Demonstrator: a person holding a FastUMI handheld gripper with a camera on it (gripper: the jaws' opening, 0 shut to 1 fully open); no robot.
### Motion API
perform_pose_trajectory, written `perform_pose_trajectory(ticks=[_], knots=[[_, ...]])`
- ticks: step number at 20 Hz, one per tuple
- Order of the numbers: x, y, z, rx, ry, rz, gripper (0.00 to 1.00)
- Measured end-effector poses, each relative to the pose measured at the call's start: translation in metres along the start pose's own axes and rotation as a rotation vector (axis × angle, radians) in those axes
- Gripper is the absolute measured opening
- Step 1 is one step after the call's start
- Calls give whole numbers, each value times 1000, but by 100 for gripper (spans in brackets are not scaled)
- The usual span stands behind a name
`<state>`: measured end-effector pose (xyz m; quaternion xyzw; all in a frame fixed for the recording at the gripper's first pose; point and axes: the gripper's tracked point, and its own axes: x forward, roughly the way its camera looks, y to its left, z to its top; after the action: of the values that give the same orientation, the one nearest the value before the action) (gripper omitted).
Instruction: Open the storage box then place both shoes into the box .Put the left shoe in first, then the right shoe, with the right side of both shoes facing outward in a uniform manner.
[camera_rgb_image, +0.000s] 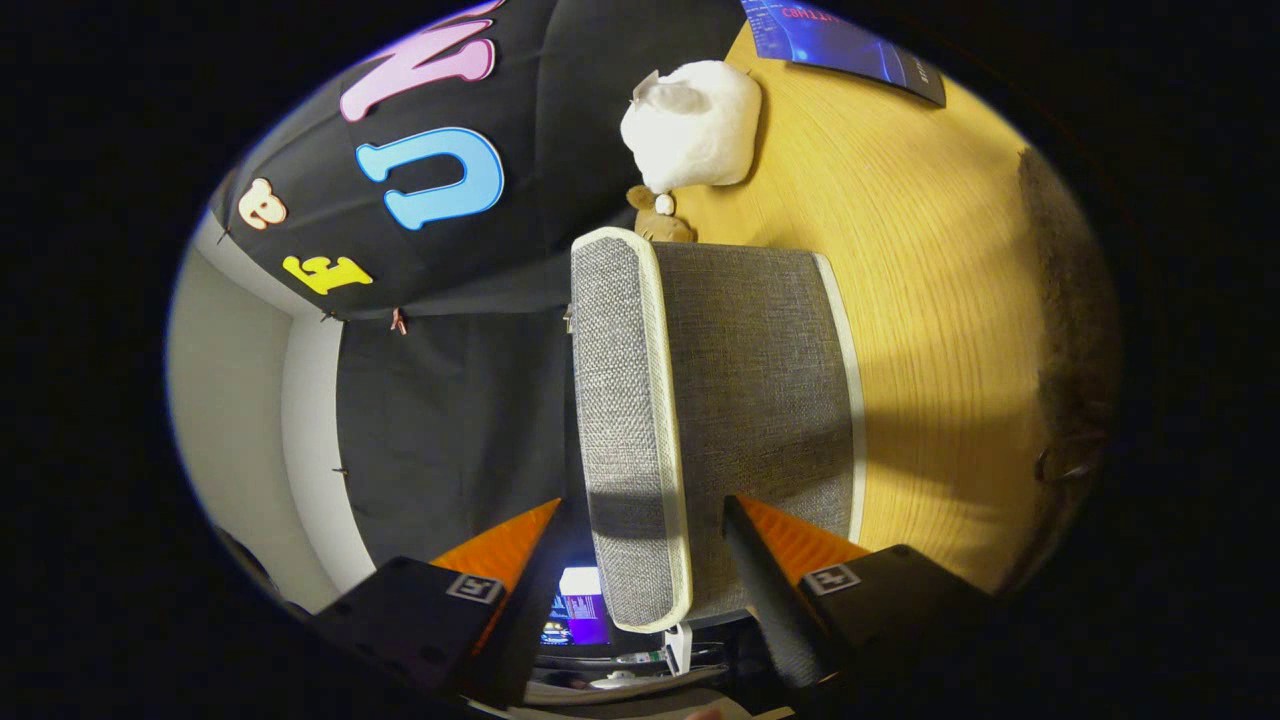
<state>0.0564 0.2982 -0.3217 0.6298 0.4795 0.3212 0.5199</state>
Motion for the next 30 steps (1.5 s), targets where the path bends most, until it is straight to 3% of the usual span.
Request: perform_pose_trajectory(ticks=[1,2,5,8,19,30], knots=[[0,3,1,13,1,9,64],[0,3,-2,21,10,12,64],[-7,10,-3,36,36,44,26],[-15,24,-6,-36,14,53,6],[-8,118,-12,-141,-47,107,5],[80,199,-40,-340,-74,81,6]])
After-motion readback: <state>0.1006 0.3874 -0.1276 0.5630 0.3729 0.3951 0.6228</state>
